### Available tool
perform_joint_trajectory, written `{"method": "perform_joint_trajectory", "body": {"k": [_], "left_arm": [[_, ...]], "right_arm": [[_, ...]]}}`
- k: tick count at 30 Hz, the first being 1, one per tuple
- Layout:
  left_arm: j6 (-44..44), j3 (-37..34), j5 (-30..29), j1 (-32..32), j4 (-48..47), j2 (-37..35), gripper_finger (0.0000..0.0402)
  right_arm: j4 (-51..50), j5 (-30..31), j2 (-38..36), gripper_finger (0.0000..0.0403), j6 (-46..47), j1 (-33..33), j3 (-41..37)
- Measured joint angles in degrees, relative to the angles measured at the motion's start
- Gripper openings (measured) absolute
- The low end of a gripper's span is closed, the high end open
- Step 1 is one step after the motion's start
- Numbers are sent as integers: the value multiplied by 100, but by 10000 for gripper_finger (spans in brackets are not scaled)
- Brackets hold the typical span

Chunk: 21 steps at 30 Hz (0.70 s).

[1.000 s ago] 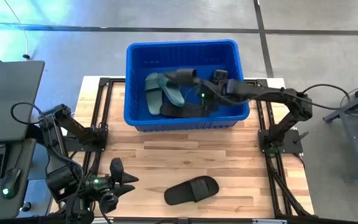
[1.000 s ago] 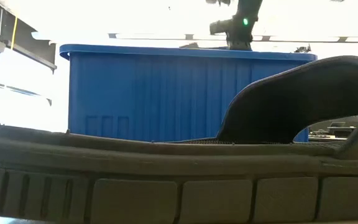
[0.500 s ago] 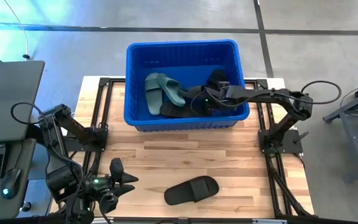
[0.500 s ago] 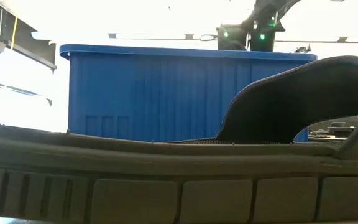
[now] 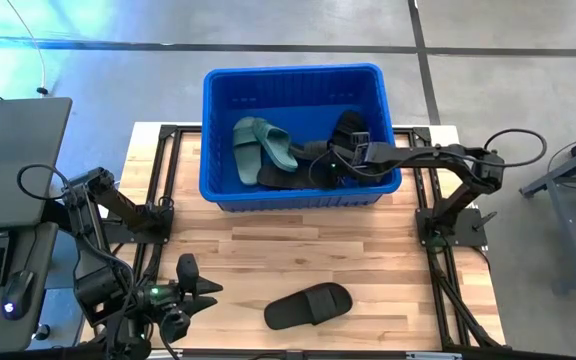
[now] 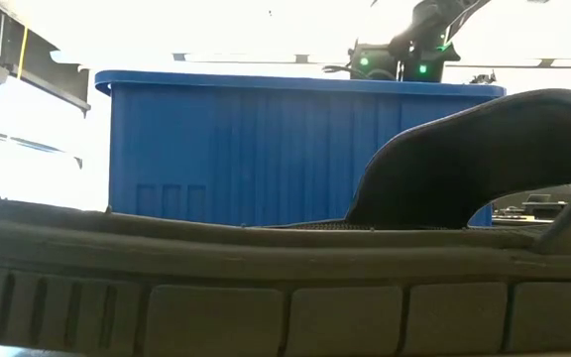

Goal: Pick and place slides into bin
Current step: Put the black slipper into the blue bin

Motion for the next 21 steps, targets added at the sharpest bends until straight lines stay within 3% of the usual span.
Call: {"method": "perform_joint_trajectory", "body": {"k": [3, 6, 9, 13, 18, 21], "left_arm": [[0, 0, 0, 0, 2, 0, 161], [0, 0, 0, 0, 0, 0, 161], [-2, 1, 1, 0, 2, 0, 161], [-17, 0, 2, 0, 2, 0, 161], [-93, 0, 27, 0, 4, 0, 161], [-301, 0, 63, 0, 0, 0, 161]], "right_arm": [[-71, -37, -44, 200, -56, 102, 46], [-368, 537, -44, 200, -146, 284, 383], [-995, 1054, -54, 200, -127, 497, 991], [-1631, 1084, -55, 201, 214, 794, 2007], [-2111, 684, -56, 201, 862, 1185, 3271], [-2235, -41, -64, 201, 1246, 1414, 3854]]}}
